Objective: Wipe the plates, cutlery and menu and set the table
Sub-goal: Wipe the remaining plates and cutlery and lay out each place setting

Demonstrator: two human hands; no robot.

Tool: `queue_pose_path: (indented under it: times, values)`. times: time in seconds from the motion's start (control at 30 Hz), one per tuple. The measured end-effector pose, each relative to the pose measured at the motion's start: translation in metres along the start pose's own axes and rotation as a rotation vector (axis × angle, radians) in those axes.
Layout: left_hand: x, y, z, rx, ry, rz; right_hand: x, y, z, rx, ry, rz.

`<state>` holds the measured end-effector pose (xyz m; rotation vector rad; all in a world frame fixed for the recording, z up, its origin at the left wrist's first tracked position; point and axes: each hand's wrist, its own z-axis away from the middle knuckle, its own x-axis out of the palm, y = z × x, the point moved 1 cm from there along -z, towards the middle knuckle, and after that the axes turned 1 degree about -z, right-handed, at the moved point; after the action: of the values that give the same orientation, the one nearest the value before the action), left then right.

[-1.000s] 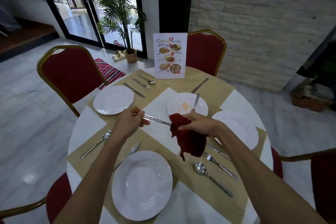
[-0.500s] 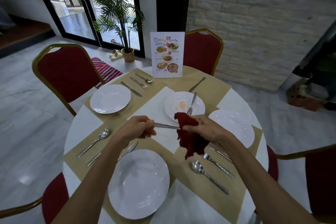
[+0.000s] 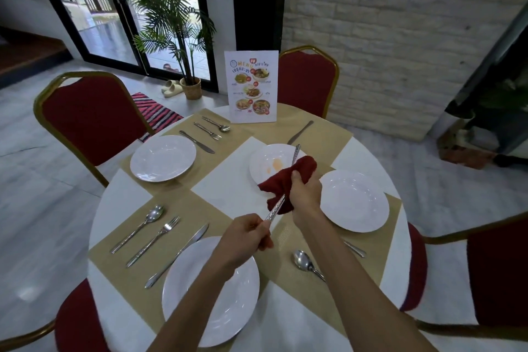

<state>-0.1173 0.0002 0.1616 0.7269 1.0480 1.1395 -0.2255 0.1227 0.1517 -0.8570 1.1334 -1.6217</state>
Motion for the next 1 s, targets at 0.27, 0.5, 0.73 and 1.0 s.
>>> queue_pose_path:
  times: [0.27, 0.5, 0.73, 1.0]
  values:
    - [0.023, 0.002, 0.004, 0.071, 0.026, -0.145, 0.003, 0.002, 0.017, 0.061, -0.398, 0.035]
    - [-0.031, 0.021, -0.01, 0.062, -0.005, -0.346, -0.014, -0.006, 0.034, 0.05, -0.433, 0.079]
    - [-0.066, 0.045, -0.039, 0.188, 0.401, -0.197, -0.018, -0.002, 0.053, 0.042, -0.657, 0.204]
    - [-0.063, 0.027, -0.046, 0.16, 0.394, -0.199, -0.059, -0.003, 0.036, 0.079, -0.531, 0.194]
